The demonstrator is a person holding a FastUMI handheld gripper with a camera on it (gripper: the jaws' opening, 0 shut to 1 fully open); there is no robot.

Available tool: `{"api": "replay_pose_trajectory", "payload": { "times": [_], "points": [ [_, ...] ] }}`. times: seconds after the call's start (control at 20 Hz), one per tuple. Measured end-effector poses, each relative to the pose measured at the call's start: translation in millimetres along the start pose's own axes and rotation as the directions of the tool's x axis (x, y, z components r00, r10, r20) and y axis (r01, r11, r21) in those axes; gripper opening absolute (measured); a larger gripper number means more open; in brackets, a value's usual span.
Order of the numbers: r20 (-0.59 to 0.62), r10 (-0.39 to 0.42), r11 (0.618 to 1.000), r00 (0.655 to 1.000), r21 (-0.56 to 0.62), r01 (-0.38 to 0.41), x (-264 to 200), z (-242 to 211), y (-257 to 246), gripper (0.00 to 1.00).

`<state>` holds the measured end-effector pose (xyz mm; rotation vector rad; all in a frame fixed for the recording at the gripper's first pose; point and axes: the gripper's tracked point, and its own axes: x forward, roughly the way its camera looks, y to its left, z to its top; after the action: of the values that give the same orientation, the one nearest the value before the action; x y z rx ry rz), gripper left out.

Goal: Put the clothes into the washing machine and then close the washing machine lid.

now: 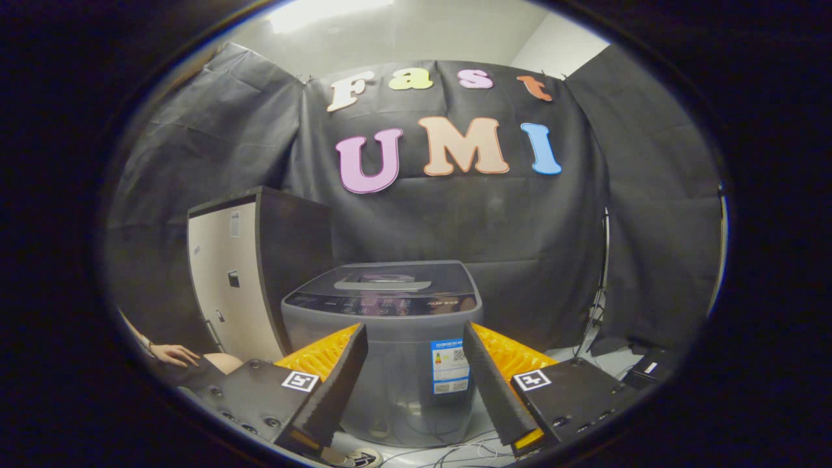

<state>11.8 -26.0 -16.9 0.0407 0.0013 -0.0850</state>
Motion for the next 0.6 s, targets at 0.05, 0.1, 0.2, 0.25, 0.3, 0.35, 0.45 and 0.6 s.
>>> {"api": "replay_pose_trajectory", "payload": {
  "times": [0.05, 0.1, 0.2, 0.25, 0.3, 0.35, 0.45, 0.6],
  "points": [
    [-0.008, 0.000, 1.000, 1.000, 0.000, 0.000, -0.9, -1.5, 0.1, 0.93],
    [-0.012, -0.001, 1.000, 1.000, -0.001, 0.001, -2.4, -1.9, 0.2, 0.93],
    [-0.014, 0.002, 1.000, 1.000, -0.004, -0.002, -6.1, -1.6, 1.1, 0.93],
    [-0.018, 0.004, 1.000, 1.000, -0.006, -0.004, -7.5, -2.1, 1.3, 0.93],
    [-0.013, 0.002, 1.000, 1.000, -0.011, -0.002, -8.2, -2.2, 1.3, 0.93],
    [-0.010, 0.002, 1.000, 1.000, -0.016, -0.002, -11.4, -1.4, 1.7, 0.94],
    [-0.005, 0.003, 1.000, 1.000, -0.029, -0.004, -11.2, -0.3, 3.1, 0.95],
    [0.000, 0.004, 0.999, 1.000, -0.035, -0.004, -16.8, 0.2, 2.2, 0.97]
  ]
}}
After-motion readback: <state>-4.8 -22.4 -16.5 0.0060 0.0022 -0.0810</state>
